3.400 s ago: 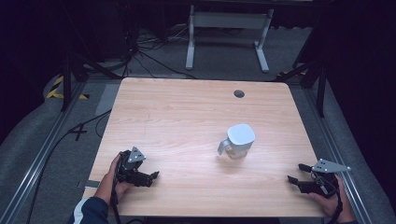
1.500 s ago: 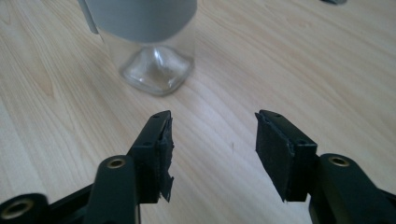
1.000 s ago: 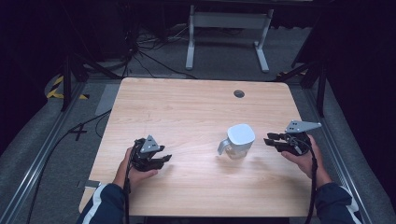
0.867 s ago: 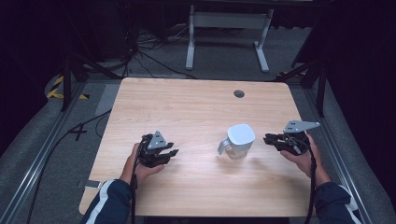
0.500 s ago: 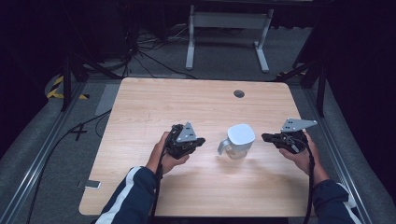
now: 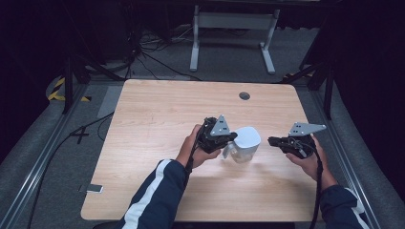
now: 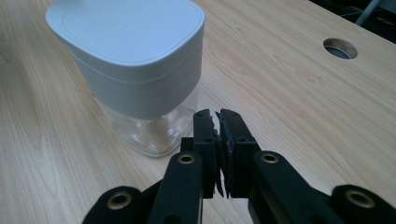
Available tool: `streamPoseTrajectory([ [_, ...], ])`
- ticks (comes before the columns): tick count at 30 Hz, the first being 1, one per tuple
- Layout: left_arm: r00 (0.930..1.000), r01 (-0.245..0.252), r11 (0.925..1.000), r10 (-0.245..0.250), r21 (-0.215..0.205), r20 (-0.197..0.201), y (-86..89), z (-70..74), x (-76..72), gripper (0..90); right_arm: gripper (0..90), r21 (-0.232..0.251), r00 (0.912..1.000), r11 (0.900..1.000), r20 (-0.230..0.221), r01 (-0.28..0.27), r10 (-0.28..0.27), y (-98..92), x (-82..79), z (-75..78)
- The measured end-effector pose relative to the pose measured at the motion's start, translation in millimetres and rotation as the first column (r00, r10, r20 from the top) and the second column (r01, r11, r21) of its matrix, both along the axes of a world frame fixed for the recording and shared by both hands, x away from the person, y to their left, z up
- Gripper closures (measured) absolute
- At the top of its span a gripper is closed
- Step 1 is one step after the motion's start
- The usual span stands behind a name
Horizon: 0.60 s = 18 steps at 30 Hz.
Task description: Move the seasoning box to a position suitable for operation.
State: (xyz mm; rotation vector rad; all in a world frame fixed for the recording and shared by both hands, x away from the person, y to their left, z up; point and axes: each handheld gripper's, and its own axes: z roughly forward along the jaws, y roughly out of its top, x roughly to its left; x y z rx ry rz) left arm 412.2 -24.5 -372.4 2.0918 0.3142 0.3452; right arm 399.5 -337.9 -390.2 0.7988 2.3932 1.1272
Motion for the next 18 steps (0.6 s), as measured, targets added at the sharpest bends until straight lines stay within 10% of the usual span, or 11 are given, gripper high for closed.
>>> streamPoseTrajectory([
  [18,0.9998,0.005,0.9990,-0.006,-0.044,-0.019,-4.7,-10.5,2.4,90.0,79.9,0.008,0.9993,1.000,0.029,0.022,-0.022,1.1,-3.1,2.1],
])
